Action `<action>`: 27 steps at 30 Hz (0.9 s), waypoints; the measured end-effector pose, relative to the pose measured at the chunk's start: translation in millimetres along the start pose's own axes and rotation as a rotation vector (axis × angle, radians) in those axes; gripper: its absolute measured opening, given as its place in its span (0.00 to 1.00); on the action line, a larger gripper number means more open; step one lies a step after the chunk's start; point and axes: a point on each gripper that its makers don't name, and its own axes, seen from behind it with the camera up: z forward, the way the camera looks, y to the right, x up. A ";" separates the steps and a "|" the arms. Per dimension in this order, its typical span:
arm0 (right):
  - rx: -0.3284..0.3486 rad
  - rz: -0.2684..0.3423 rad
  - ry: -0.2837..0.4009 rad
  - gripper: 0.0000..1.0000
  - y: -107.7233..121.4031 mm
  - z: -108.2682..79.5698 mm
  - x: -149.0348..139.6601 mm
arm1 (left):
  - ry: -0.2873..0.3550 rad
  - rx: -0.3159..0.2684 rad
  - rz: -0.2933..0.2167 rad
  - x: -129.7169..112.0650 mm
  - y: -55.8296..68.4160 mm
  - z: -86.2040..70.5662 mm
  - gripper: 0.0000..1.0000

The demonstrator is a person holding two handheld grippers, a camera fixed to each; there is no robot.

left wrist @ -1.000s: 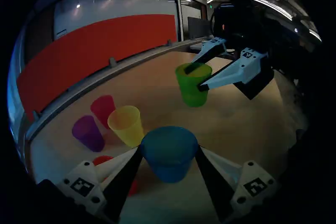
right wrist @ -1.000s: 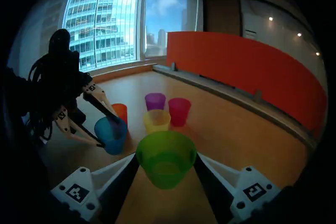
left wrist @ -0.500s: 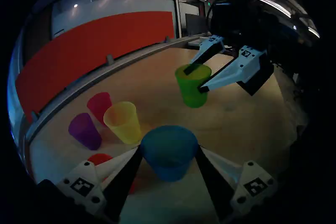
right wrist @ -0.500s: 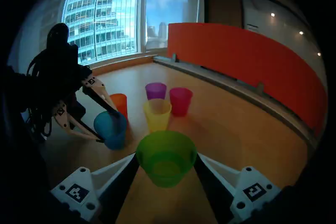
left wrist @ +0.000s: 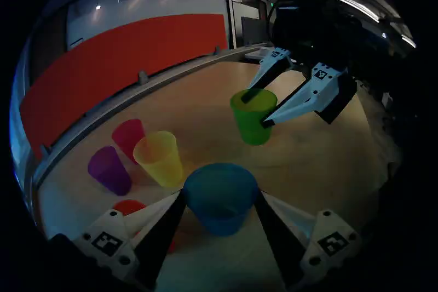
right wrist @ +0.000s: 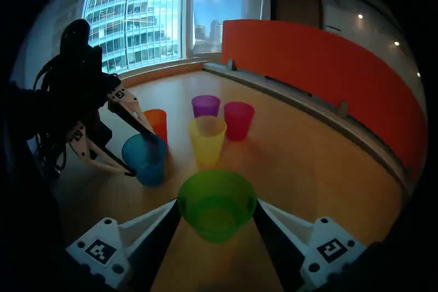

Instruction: Pour water

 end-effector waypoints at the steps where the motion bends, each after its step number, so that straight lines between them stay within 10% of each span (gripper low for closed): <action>1: -0.001 -0.001 -0.001 0.92 -0.2 0.2 -0.6 | 0.000 -0.001 0.000 -0.1 0.2 0.1 0.88; 27: -0.016 -0.016 -0.016 0.92 -0.4 5.6 -4.0 | -0.003 -0.014 -0.025 -15.5 1.9 -6.9 0.88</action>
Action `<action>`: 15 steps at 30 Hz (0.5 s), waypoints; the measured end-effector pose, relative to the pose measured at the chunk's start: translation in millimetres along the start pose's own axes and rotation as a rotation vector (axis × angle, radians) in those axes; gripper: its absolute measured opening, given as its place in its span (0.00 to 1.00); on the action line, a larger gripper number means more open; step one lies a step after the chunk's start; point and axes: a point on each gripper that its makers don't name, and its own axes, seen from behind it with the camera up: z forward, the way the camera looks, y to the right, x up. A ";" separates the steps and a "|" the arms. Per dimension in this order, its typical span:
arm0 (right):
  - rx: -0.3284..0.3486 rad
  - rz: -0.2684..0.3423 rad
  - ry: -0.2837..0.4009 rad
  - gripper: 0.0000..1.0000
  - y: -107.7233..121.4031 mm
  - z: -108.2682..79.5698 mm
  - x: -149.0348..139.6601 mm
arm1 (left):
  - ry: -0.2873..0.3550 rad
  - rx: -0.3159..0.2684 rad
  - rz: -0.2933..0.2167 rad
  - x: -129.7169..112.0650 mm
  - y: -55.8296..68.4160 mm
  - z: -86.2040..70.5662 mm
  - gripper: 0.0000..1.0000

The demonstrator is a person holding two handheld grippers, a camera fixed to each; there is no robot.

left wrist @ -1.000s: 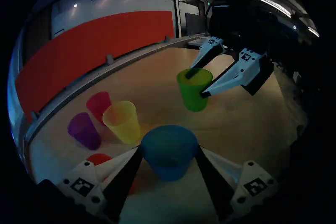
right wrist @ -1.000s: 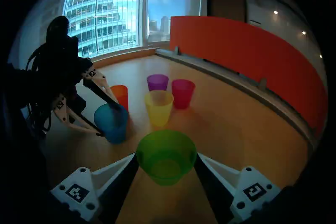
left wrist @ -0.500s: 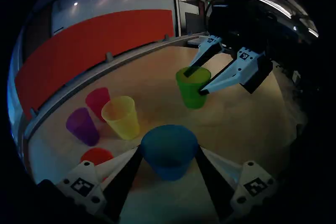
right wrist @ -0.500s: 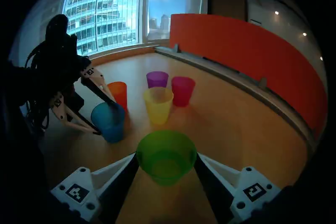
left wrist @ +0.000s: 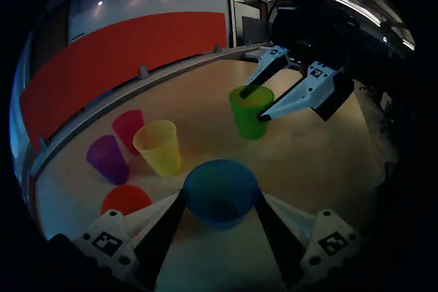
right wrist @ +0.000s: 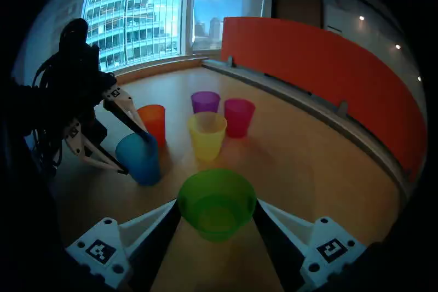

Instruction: Pour water

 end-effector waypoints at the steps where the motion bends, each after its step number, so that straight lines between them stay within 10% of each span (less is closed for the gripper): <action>1: 0.000 0.000 0.000 0.92 -0.1 0.3 0.0 | 0.000 0.000 -0.001 -0.4 0.0 -0.3 0.88; 15: -0.001 -0.009 -0.005 0.92 -2.4 4.6 -2.7 | 0.002 0.005 -0.006 -2.9 -1.2 -1.4 0.88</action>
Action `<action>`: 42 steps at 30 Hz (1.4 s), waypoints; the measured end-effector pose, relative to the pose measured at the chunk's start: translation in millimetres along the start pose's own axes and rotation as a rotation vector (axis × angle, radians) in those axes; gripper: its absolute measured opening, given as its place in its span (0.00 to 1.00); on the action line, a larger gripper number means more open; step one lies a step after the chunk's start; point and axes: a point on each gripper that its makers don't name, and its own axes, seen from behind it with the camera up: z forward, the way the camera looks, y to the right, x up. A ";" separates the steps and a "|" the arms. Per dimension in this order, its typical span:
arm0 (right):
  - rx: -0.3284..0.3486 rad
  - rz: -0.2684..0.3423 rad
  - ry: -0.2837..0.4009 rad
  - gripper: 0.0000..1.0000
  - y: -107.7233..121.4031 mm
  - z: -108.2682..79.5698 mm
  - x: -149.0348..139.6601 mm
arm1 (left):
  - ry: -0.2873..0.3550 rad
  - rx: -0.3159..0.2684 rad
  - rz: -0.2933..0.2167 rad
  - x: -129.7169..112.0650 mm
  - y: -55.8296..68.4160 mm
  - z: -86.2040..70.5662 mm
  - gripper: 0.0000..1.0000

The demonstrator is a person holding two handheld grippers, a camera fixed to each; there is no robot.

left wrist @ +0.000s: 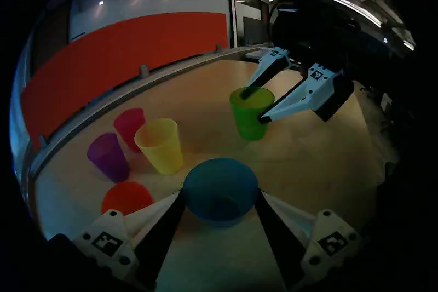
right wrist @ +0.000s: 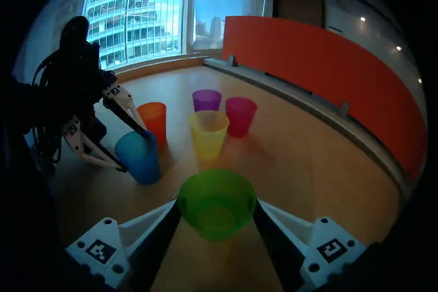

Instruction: Pour water

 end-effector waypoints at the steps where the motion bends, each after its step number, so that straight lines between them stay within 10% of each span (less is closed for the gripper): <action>1: 0.000 0.000 0.000 0.92 -0.1 0.1 0.0 | -0.002 0.002 -0.001 -0.7 -0.5 0.0 0.88; 42: 0.007 0.013 -0.011 0.95 -8.7 16.6 -15.4 | -0.064 0.042 -0.052 -45.4 -6.0 -25.8 0.92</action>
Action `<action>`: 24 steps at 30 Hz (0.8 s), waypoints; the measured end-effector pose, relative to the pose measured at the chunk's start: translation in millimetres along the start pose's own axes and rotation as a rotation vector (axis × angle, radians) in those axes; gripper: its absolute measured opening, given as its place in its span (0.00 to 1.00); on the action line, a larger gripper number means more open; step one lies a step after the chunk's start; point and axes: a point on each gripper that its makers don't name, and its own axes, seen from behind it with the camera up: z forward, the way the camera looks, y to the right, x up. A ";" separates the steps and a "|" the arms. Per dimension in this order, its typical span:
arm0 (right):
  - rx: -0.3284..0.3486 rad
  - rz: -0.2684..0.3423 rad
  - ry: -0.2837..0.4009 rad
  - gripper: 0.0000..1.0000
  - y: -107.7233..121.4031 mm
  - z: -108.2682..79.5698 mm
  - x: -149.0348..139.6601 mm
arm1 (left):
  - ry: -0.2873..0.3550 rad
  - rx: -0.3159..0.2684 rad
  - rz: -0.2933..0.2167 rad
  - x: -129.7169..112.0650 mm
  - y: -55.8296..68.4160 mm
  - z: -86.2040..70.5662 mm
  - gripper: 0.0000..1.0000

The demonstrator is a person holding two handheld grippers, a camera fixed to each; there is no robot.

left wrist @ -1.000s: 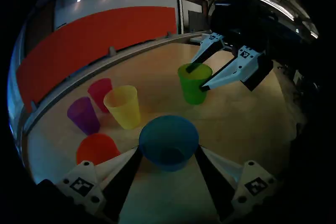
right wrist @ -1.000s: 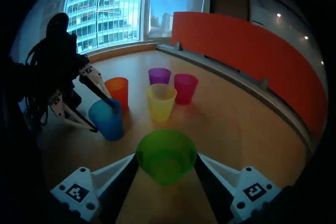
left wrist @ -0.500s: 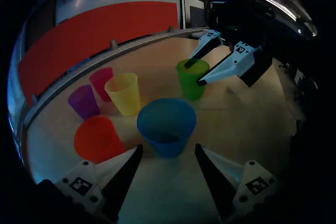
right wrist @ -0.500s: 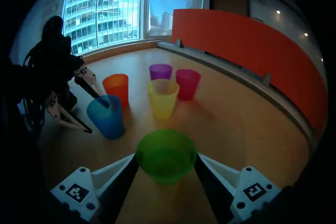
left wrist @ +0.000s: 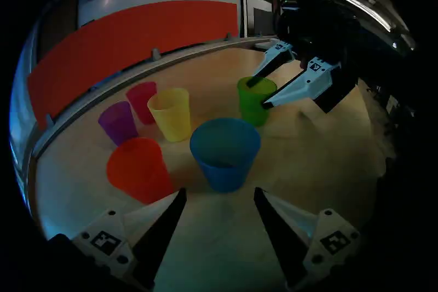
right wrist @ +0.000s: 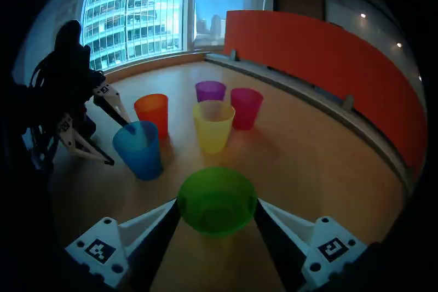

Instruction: Pour water

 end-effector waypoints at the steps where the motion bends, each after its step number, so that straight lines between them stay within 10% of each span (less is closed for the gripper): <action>1: -0.004 0.001 0.002 0.96 0.7 -0.8 0.3 | 0.001 0.002 -0.001 0.1 -0.3 -0.7 0.92; 24: -0.060 0.034 0.007 1.00 1.8 -31.8 -13.5 | 0.026 0.085 -0.073 -1.5 -25.1 -30.4 0.92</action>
